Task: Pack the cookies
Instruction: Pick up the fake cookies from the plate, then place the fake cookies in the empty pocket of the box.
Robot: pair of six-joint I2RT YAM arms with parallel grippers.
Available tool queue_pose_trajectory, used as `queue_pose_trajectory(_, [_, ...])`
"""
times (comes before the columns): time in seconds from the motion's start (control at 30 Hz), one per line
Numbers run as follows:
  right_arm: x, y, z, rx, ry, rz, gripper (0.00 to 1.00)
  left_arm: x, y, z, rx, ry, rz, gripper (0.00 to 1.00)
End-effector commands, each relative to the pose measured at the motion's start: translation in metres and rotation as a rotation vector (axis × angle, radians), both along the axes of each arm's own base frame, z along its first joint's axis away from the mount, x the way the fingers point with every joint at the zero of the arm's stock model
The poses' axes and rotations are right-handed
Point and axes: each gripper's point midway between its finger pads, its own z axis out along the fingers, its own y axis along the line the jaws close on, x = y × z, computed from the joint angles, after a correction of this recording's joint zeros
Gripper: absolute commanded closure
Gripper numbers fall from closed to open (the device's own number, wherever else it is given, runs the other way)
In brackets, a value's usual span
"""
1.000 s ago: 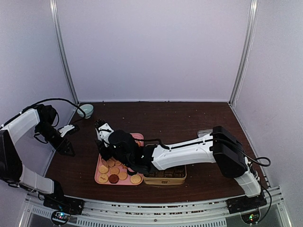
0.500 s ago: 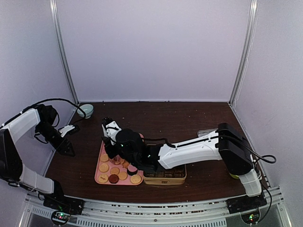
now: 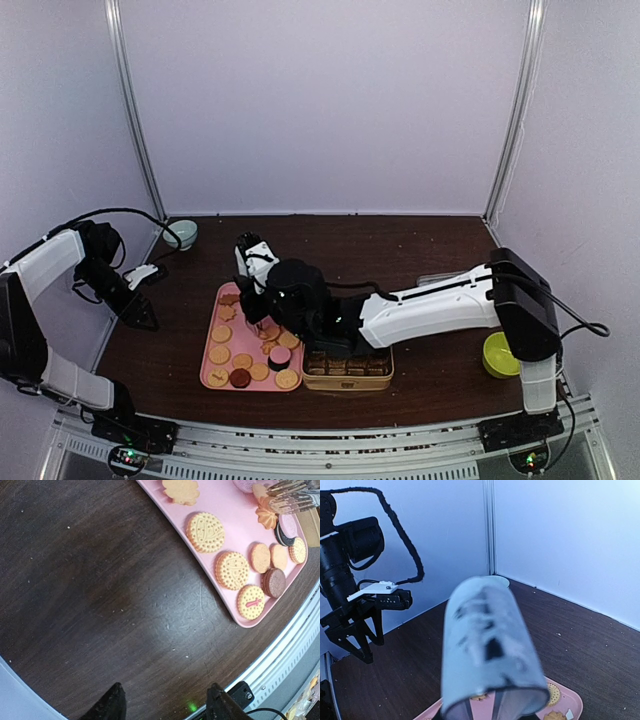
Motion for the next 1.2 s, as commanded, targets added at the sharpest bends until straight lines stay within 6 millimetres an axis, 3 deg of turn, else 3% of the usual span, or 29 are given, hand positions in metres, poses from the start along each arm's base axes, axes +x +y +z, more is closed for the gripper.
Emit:
queue_pose_trajectory(0.0, [-0.004,-0.029,0.071,0.162,-0.054,-0.033,1.0,0.001,-0.001,-0.001,-0.017,-0.003,0.002,0.43])
queue_pose_trajectory(0.23, [-0.017,-0.074,0.094,0.225,-0.053,-0.05,1.0,0.002,-0.001,-0.001,-0.02,-0.003,0.001,0.43])
queue_pose_trajectory(0.6, [-0.04,-0.146,0.061,0.232,0.021,-0.1,1.0,0.003,-0.001,-0.001,-0.022,-0.002,-0.001,0.44])
queue_pose_trajectory(0.8, [-0.044,-0.154,0.043,0.215,0.047,-0.113,1.0,0.004,-0.001,0.0,-0.021,-0.007,0.0,0.44])
queue_pose_trajectory(1.03, [-0.045,-0.15,0.037,0.211,0.058,-0.112,1.0,0.004,-0.001,0.0,-0.02,-0.007,0.004,0.44])
queue_pose_trajectory(1.17, [-0.045,-0.146,0.034,0.193,0.064,-0.105,0.74,0.004,-0.001,0.0,-0.019,-0.007,0.003,0.44])
